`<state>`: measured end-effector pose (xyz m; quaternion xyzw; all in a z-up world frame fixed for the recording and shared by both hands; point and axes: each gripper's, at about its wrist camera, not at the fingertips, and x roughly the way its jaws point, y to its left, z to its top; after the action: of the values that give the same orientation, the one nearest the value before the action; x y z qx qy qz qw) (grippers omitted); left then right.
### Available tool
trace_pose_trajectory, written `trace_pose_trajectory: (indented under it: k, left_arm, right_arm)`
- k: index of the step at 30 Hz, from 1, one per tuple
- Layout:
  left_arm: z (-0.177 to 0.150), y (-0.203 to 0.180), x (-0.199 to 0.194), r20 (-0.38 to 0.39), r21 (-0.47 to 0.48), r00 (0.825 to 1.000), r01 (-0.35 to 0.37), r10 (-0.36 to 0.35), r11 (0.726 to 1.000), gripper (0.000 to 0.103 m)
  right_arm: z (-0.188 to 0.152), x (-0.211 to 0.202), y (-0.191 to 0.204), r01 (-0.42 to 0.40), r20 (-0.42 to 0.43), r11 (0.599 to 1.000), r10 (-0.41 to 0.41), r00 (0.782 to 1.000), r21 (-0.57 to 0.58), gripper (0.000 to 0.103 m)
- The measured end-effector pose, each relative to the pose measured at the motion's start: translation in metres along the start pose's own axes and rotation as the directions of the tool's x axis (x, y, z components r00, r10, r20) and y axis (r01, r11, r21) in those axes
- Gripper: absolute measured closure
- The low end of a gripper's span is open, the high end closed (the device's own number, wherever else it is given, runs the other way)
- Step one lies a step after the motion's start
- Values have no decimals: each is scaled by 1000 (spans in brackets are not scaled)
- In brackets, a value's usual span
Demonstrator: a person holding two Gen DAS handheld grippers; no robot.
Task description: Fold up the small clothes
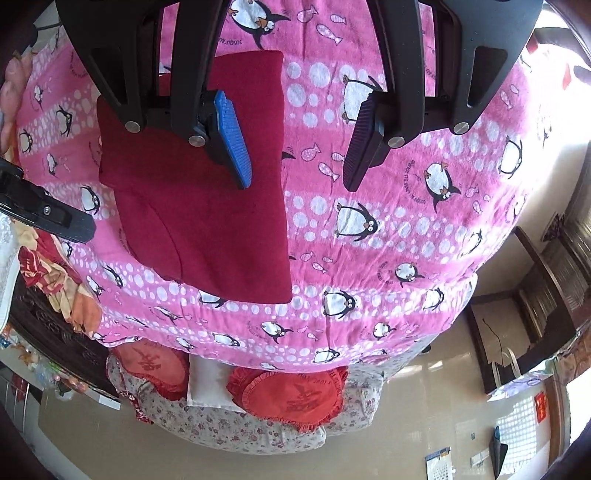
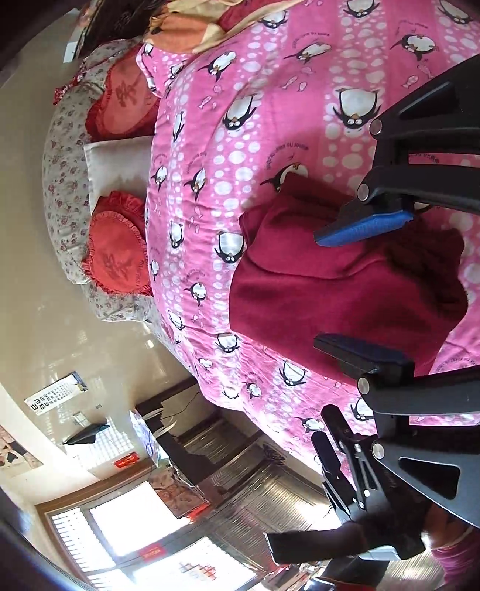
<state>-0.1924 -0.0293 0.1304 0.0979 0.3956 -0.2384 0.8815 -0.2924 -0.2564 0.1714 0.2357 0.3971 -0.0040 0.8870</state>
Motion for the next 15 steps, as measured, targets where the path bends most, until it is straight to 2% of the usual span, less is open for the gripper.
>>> trace_pose_trajectory:
  k: [4,7,10,15]
  left_arm:
    - [-2,0,-2,5,-13,1000,23,-23,1000,51]
    - [0,-3,-4,2,-7,1000,28,-28,1000,51]
    - [1,-6,-8,28,3,999,29,-29,1000,51]
    - [7,-5,-2,23,20,1000,8,-8,1000,51]
  right_arm:
    - [-4,12,8,-38,-29,999,38,999,18,54]
    - [-8,20,12,-25,-65,1000,25,998,8,54]
    - [-7,18,13,-31,-52,1000,31,998,0,54]
    - [-1,22,11,-15,-62,1000,15,998,-2,54]
